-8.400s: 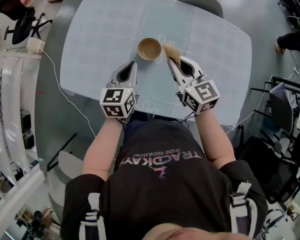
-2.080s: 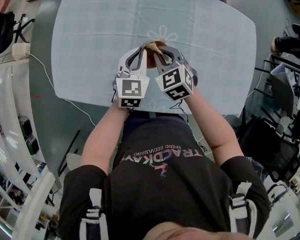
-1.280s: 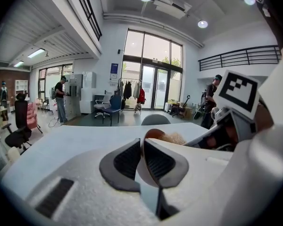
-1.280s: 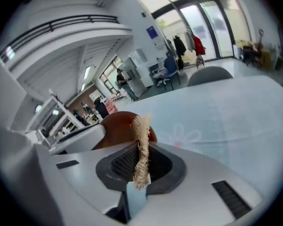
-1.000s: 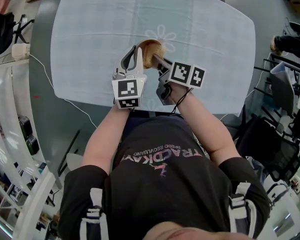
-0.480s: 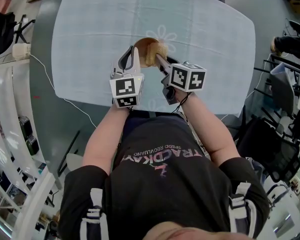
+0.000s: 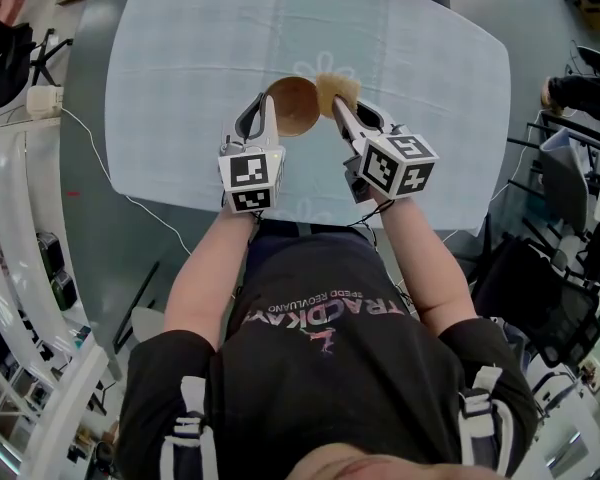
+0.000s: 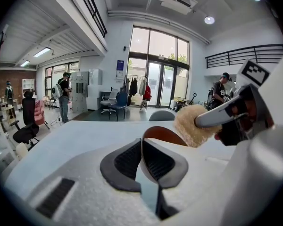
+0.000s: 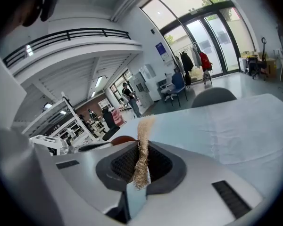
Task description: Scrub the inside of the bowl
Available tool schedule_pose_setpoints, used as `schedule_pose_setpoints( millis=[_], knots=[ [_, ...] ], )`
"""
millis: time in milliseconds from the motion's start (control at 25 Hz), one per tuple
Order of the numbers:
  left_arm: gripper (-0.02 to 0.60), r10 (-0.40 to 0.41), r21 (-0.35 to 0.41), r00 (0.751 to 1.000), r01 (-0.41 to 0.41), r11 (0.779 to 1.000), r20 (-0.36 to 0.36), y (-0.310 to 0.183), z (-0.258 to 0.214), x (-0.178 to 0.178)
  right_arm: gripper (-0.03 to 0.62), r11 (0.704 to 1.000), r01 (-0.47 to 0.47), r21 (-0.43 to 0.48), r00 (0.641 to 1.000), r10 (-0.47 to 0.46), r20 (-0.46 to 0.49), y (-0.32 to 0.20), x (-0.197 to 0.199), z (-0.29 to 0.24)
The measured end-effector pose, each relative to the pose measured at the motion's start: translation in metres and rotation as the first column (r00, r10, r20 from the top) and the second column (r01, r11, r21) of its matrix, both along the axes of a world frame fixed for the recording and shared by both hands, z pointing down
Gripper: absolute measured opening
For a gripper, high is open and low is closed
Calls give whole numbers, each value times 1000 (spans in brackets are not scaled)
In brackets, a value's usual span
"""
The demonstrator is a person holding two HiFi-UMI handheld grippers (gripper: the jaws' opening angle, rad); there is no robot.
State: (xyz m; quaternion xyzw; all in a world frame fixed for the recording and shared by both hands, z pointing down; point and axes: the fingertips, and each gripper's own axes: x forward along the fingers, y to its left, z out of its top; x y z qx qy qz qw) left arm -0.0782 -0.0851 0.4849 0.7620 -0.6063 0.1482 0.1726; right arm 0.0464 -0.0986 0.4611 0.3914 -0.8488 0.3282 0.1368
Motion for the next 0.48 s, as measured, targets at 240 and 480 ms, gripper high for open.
schedule_pose_setpoints(
  millis=[240,480],
  knots=[
    [28,177,11,984,-176,984,-31,5,-5,17,32,963,225,150,968,-202,-150,-16,-4,-13],
    [27,430,25,903,-430,903,15,16,-8,42,32,706,681,195,712,-577,-400,7,-27,-6]
  ],
)
